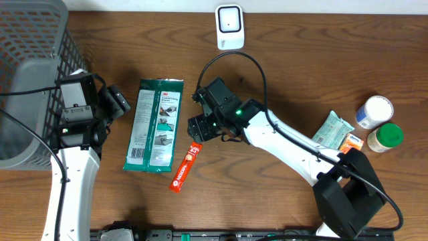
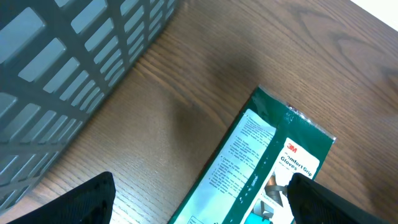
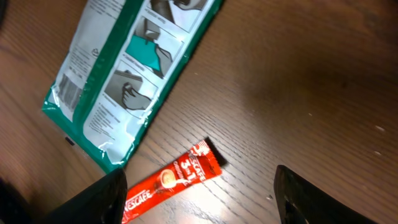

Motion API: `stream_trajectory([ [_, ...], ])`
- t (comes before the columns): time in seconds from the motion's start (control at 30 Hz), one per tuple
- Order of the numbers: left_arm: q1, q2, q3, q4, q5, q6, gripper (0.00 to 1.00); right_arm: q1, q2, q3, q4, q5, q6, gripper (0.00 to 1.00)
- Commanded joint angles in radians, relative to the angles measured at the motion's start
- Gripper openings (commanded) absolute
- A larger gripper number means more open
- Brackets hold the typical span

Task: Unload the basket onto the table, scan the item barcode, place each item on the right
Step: 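Lower the right gripper over the red Nescafé stick and align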

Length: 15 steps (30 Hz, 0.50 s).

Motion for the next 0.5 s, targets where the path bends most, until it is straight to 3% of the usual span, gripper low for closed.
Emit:
stream_trajectory([
  [0.0, 0.003, -0.009, 0.026, 0.000, -0.013, -0.006, 0.88, 0.018, 0.008, 0.005, 0.014, 0.010, 0.001, 0.71],
  [0.47, 0.003, -0.009, 0.026, 0.000, -0.013, -0.006, 0.88, 0.042, 0.023, 0.005, 0.059, 0.066, 0.002, 0.77],
])
